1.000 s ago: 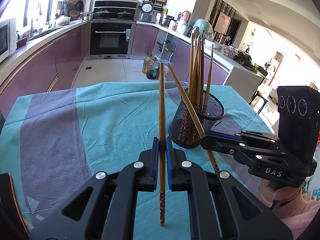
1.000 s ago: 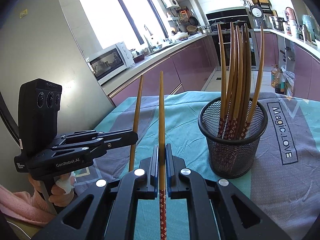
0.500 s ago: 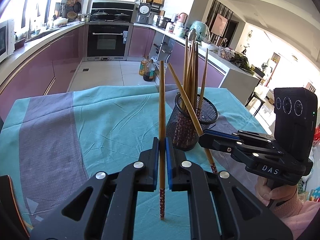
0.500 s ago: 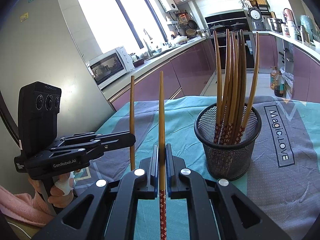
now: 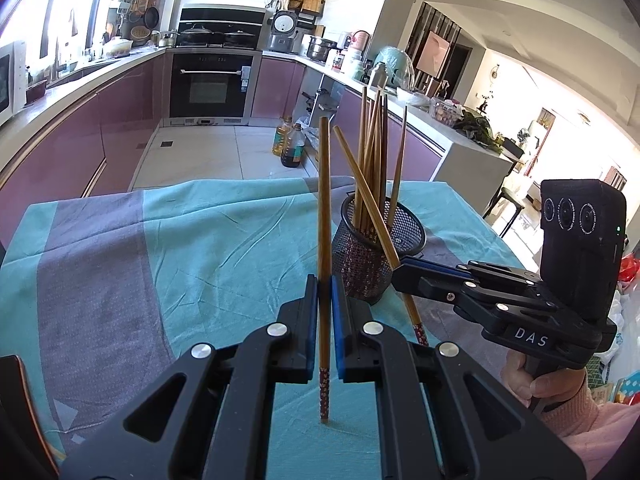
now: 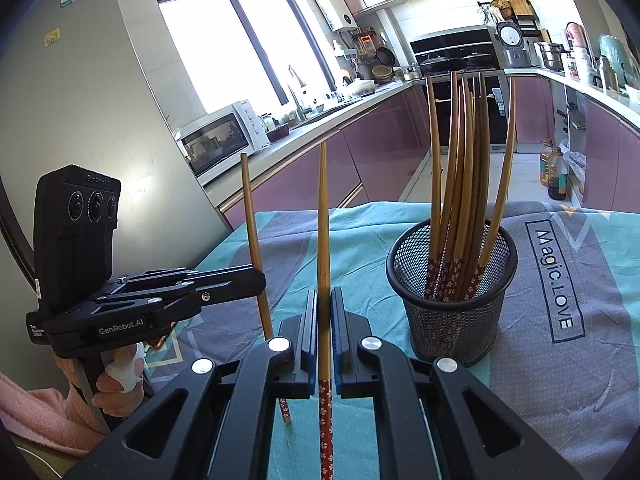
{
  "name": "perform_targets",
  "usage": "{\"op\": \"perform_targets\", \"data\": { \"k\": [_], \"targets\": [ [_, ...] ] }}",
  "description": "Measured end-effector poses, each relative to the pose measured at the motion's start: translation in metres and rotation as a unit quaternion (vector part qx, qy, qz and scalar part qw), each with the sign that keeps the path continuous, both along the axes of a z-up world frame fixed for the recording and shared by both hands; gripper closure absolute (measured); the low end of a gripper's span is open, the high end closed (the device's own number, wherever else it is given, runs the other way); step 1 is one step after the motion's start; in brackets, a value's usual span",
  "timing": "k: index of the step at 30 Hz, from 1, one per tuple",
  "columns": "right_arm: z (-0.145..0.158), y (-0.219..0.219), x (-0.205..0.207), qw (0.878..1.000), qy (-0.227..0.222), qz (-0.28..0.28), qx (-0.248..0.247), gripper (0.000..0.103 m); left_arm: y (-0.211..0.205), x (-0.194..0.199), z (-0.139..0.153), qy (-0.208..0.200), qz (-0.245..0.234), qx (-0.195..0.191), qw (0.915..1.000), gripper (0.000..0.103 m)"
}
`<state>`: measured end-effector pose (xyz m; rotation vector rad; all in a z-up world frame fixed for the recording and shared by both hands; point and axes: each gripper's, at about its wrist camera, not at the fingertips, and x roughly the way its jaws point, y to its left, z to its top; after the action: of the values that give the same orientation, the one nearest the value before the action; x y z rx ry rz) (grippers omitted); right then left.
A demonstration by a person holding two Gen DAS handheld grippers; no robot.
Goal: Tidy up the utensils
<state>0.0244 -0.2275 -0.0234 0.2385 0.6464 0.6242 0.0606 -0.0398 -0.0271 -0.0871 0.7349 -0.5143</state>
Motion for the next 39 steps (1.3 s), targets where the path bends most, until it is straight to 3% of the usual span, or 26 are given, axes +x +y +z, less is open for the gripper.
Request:
{"op": "perform_targets", "data": {
  "k": [39],
  "targets": [
    [0.015,-0.009,0.000,1.000,-0.025,-0.011,-0.006,0.098,-0.005,0.000,0.019,-0.022,-0.014,-0.004,0.9997,0.095]
  ]
}}
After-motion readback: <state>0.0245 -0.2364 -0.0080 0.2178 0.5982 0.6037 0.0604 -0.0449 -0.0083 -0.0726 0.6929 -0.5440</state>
